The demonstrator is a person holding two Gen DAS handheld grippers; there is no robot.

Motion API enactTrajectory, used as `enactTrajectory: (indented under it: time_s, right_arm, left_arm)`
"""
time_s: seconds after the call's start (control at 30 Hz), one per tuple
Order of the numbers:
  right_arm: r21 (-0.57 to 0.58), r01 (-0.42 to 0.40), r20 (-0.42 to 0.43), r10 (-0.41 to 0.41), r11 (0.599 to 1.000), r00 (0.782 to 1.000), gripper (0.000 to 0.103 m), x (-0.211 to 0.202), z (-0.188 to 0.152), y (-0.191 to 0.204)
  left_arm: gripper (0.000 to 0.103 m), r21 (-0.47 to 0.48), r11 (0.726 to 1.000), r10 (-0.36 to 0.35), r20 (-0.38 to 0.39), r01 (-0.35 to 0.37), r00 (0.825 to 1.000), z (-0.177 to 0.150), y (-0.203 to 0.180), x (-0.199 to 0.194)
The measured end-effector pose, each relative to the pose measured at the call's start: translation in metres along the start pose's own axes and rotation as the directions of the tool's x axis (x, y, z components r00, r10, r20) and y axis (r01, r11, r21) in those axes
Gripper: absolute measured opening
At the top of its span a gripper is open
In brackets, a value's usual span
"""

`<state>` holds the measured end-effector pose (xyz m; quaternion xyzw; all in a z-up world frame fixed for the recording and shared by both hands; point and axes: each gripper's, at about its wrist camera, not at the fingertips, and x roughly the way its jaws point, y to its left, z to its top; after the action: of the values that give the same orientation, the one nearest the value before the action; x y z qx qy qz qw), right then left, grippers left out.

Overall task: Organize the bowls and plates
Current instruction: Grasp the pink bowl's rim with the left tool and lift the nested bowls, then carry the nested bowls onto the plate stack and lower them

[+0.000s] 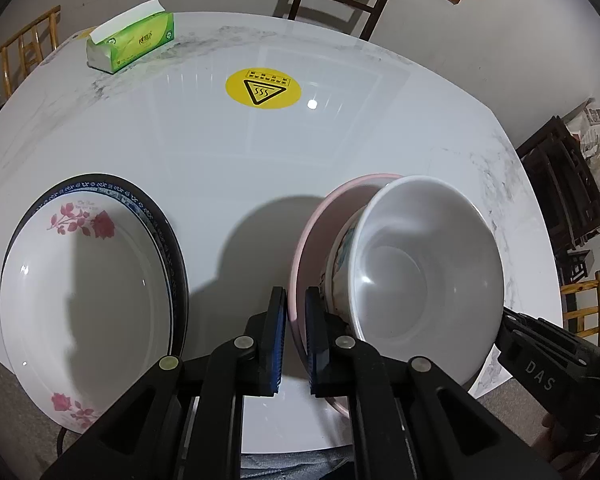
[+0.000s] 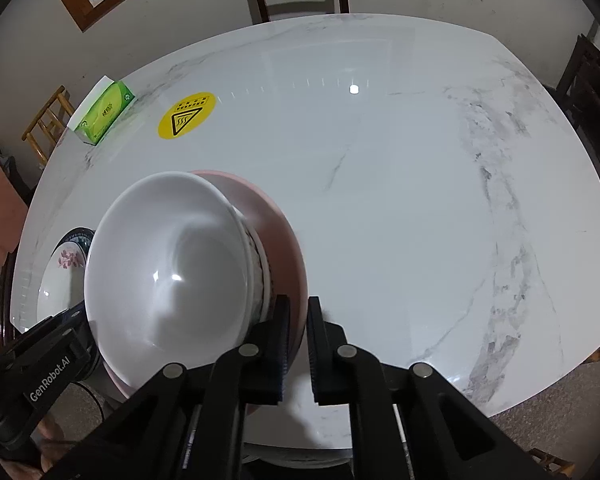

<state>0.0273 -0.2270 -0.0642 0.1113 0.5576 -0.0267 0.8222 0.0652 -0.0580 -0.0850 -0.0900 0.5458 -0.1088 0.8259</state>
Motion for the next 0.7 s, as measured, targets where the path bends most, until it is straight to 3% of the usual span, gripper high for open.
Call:
enactTrajectory:
  time_s: [0.7]
  right_arm:
    - [0.017, 0.002, -0.007, -0.002, 1.0, 1.0, 0.008, -0.0032, 0.0043, 0.0031]
  left_arm:
    - [0.005, 0.003, 1.0, 0.003, -0.016, -0.003, 1.0, 0.0034, 0.0011, -0.0004]
